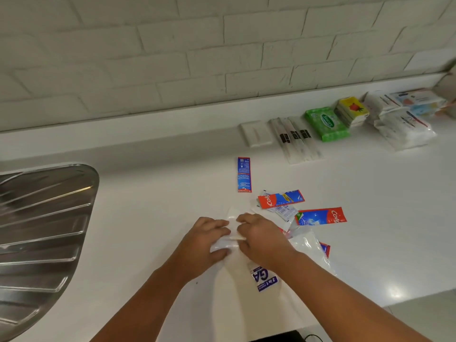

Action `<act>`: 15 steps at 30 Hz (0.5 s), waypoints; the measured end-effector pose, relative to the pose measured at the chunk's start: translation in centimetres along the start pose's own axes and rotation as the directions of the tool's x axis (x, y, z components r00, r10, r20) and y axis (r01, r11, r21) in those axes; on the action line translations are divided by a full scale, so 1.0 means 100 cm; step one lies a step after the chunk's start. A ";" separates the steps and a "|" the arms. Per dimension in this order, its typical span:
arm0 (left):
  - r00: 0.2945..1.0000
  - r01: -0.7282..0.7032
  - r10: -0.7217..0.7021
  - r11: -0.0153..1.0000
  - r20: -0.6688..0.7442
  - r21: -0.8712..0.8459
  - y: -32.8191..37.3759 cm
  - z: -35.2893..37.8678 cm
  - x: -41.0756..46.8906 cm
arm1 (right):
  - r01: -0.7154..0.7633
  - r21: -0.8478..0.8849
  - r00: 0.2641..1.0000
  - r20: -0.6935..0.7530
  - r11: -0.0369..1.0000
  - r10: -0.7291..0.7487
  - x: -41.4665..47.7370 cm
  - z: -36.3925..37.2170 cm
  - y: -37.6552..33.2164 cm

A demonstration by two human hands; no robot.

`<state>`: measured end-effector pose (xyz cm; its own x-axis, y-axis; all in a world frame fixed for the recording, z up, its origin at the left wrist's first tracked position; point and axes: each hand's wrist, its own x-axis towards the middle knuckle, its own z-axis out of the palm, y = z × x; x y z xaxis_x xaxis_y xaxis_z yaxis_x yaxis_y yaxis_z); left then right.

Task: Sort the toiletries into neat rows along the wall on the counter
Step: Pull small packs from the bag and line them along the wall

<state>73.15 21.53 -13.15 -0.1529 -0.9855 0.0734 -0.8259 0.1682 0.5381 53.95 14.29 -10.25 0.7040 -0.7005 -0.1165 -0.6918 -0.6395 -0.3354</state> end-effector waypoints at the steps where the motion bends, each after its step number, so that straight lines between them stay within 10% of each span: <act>1: 1.000 0.003 -0.002 1.000 -0.029 0.016 0.001 0.001 0.000 | 0.006 0.002 1.000 -0.017 1.000 -0.006 0.000 0.000 0.000; 8: 0.985 0.068 -0.069 0.998 -0.158 -0.013 0.013 -0.006 0.014 | -0.088 0.299 0.986 -0.109 0.950 0.125 0.001 -0.015 0.003; 15: 0.918 0.210 -0.318 0.896 -0.235 -0.391 0.040 -0.040 0.043 | -0.059 0.611 0.963 -0.175 0.789 0.207 0.001 -0.035 0.014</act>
<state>71.36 17.92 -7.29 0.2499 -0.9638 0.0935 -0.5597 -0.0649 0.8262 52.44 12.21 -7.46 0.5063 -0.8621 -0.0179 -0.4891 -0.2701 -0.8293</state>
